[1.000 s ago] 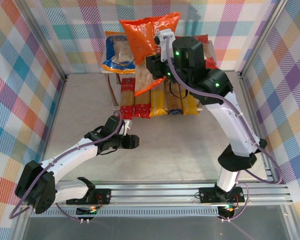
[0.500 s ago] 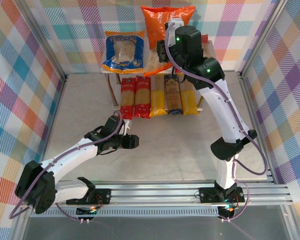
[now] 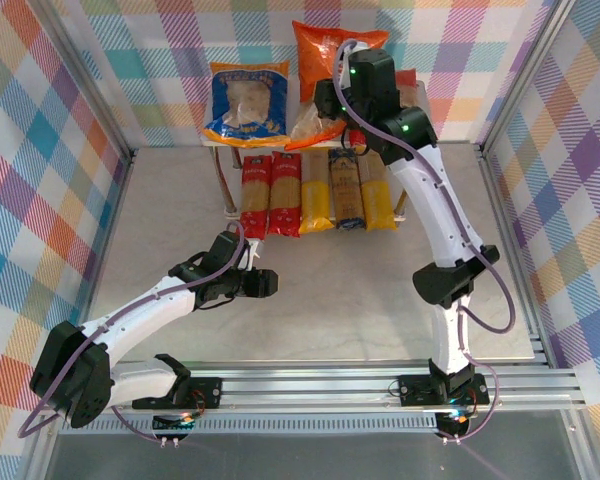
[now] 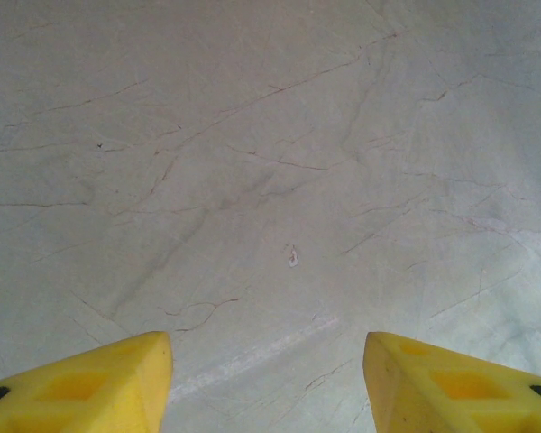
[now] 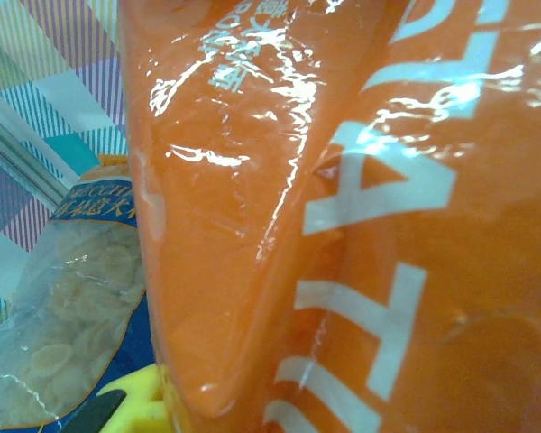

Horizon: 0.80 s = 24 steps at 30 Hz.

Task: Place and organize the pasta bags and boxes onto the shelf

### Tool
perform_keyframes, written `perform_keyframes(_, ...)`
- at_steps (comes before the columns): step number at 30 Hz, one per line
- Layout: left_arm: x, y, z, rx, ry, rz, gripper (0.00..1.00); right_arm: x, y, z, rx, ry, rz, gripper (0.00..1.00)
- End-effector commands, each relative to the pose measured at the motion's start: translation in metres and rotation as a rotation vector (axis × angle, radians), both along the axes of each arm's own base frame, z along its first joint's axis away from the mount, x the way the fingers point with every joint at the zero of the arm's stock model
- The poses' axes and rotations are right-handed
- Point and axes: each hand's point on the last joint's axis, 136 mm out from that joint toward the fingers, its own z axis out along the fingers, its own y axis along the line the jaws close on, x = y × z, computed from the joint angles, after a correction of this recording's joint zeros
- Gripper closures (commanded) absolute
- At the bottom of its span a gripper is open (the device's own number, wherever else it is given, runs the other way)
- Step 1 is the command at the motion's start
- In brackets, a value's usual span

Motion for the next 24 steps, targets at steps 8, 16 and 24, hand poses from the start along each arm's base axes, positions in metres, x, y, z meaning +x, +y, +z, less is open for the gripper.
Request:
perform_keyframes(8, -0.004, -0.004, -0.005, 0.017, 0.014, -0.029, 0.42, -0.002, 0.005, 0.058, 0.167, -0.143, 0.035, 1.00)
perform_keyframes(16, -0.004, -0.005, -0.007, 0.017, 0.022, -0.030, 0.42, 0.006, 0.012, 0.039, 0.167, -0.089, 0.036, 0.88)
perform_keyframes(24, -0.005, -0.004, -0.007, 0.017, 0.019, -0.030, 0.42, 0.007, 0.016, 0.031, 0.166, -0.063, 0.050, 0.48)
